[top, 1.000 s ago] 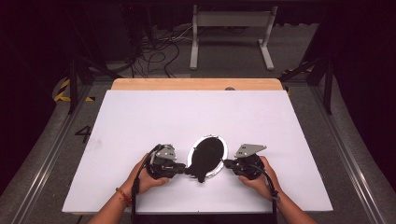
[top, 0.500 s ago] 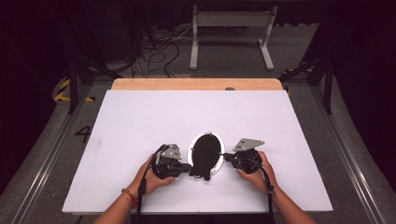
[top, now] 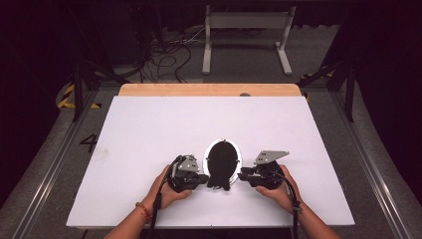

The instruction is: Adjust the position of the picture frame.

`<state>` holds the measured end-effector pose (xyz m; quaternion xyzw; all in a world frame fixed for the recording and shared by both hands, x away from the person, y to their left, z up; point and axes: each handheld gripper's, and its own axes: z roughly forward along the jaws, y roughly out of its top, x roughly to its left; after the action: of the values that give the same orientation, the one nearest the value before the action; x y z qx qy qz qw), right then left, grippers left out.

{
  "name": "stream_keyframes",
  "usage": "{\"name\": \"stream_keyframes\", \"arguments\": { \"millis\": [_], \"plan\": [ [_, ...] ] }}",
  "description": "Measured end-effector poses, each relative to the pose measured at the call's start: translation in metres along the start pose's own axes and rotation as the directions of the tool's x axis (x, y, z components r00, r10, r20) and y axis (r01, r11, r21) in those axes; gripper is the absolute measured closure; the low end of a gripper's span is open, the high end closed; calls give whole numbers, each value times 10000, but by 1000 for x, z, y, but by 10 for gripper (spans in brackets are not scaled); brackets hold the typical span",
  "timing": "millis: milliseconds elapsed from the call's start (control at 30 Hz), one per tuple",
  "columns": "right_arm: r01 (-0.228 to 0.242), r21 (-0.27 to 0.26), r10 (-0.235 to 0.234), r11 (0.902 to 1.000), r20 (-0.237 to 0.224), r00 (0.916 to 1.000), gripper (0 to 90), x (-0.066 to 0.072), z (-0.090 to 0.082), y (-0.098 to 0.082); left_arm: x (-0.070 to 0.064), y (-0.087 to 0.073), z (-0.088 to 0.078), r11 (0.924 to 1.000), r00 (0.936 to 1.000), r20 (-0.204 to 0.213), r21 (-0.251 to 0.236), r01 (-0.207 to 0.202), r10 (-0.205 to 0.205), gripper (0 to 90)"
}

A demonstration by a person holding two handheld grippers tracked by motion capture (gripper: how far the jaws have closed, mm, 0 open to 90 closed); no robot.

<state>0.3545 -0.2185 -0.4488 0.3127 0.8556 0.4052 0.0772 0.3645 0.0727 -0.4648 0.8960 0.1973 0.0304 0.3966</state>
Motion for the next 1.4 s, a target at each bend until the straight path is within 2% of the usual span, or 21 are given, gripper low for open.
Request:
{"name": "stream_keyframes", "arguments": {
  "millis": [133,267,367,467,567,633,700,800,867,933,1000,1067,1133,1267,1300,1333,1367,1400],
  "plan": [
    [-242,145,252,9996,-744,9969,661,5,-6,2,-4,5,5,9998,9996,-213,55,-183,184,883],
    [-502,344,534,9981,-1008,9935,631,5,-9,3,-6,7,9,9998,9987,-469,-9,-205,204,898],
    [-849,267,875,9960,-1220,9887,623,2,-10,5,-7,9,11,9998,9980,-611,-65,-186,181,900],
    [-877,220,899,9959,-1375,9864,612,5,-10,7,-5,9,11,9999,9986,-522,-114,-78,72,897],
    [-982,355,1027,9945,-1623,9814,595,9,-4,3,-5,9,11,9999,9987,-499,-121,-99,93,894],
    [-977,390,1029,9945,-1653,9809,587,9,-1,1,-5,9,11,9999,9988,-483,-112,-109,103,887],
    [-984,708,1090,9926,-1659,9801,572,10,5,-1,-5,9,11,9999,9989,-459,-132,-112,106,886],
    [-1231,818,1361,9890,-1795,9743,544,8,10,-3,-4,8,11,9999,9993,-373,-132,-87,82,879],
    [-1522,795,1653,9852,-1993,9659,539,5,11,-3,-4,8,11,9999,9994,-334,-147,-82,77,877],
    [-2088,708,2196,9754,-2286,9484,544,-1,12,-5,-3,8,11,9999,9995,-310,-149,-62,57,876],
    [-2619,718,2715,9624,-2613,9263,535,-5,12,-6,-3,8,11,9999,9996,-294,-152,-44,39,875],
    [-2922,657,2988,9541,-2736,9143,533,-7,12,-7,-3,8,11,9999,9996,-286,-150,-33,28,876],
    [-3403,652,3442,9381,-2877,8937,538,-9,13,-8,-3,8,11,9999,9996,-282,-149,-36,32,876],
    [-3663,895,3760,9262,-2942,8787,555,-9,14,-10,-3,9,11,9999,9997,-250,-147,-72,68,868],
    [-3663,895,3760,9262,-2942,8787,555,-9,14,-10,-3,9,11,9999,9997,-250,-147,-72,68,868],
    [-3815,962,3922,9194,-2998,8696,555,-9,14,-10,-3,8,11,9999,9997,-228,-162,-44,40,867],
    [-3815,962,3922,9194,-2998,8696,555,-9,14,-10,-3,8,11,9999,9997,-228,-162,-44,40,866],
    [-3923,1016,4040,9142,-3055,8623,547,-10,14,-10,-3,8,11,9998,9998,-216,-182,-22,19,866]
  ]
}}
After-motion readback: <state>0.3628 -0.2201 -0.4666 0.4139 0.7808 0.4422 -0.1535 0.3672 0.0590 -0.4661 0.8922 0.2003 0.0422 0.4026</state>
